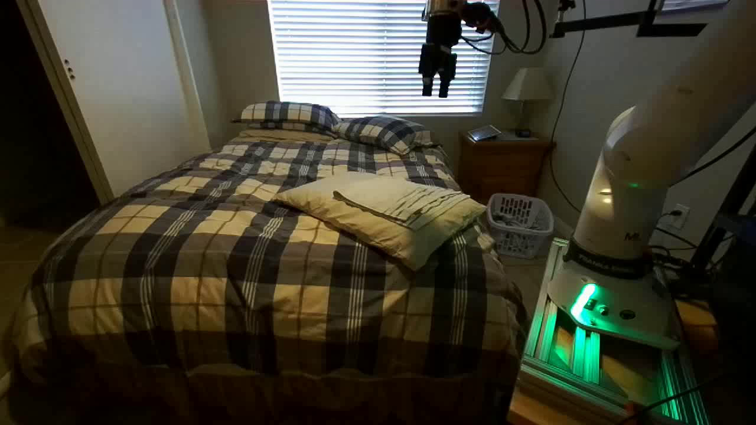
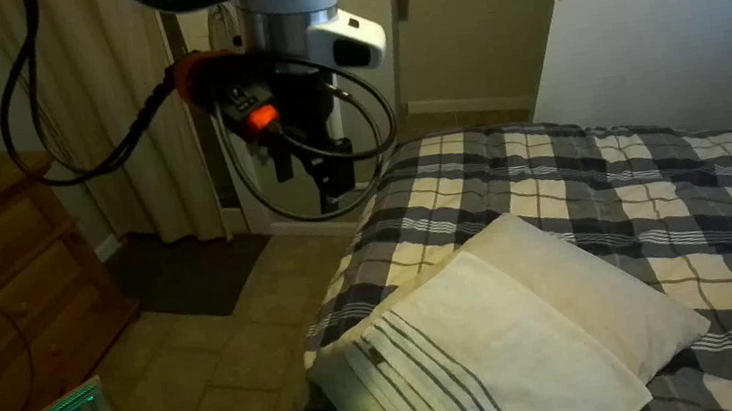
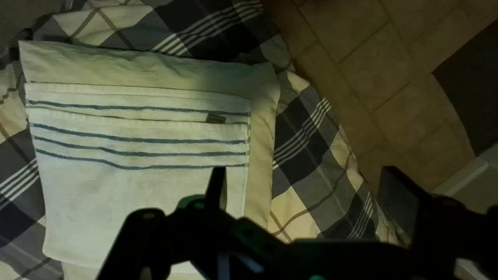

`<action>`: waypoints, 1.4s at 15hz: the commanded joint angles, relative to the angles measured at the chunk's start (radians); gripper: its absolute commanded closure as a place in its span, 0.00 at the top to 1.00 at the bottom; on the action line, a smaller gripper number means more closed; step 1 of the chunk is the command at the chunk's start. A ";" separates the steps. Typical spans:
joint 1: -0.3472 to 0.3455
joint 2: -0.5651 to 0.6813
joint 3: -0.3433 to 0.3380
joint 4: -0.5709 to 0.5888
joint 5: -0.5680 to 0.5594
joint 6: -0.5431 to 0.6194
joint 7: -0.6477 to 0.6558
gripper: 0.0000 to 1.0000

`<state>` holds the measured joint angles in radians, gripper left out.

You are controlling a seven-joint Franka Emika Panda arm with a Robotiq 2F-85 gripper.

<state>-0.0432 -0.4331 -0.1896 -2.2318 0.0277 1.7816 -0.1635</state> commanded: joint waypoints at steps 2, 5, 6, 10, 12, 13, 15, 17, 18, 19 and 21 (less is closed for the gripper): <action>-0.018 0.003 0.015 0.002 0.007 -0.002 -0.006 1.00; -0.018 0.004 0.015 0.002 0.007 -0.002 -0.006 1.00; -0.018 0.004 0.015 0.002 0.007 -0.002 -0.006 1.00; -0.025 0.031 0.032 0.007 -0.031 0.000 0.022 1.00; -0.034 0.058 0.054 0.001 -0.076 0.016 0.065 1.00; -0.037 0.068 0.064 -0.007 -0.097 0.031 0.077 1.00; -0.035 0.079 0.066 -0.024 -0.099 0.060 0.075 1.00; -0.033 0.099 0.061 -0.036 -0.095 0.077 0.065 1.00; -0.024 0.122 0.045 -0.026 -0.070 0.040 0.032 1.00; -0.018 0.004 0.015 0.002 0.007 -0.002 -0.006 1.00; -0.018 0.004 0.015 0.002 0.007 -0.002 -0.006 1.00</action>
<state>-0.0431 -0.4314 -0.1896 -2.2318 0.0277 1.7816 -0.1635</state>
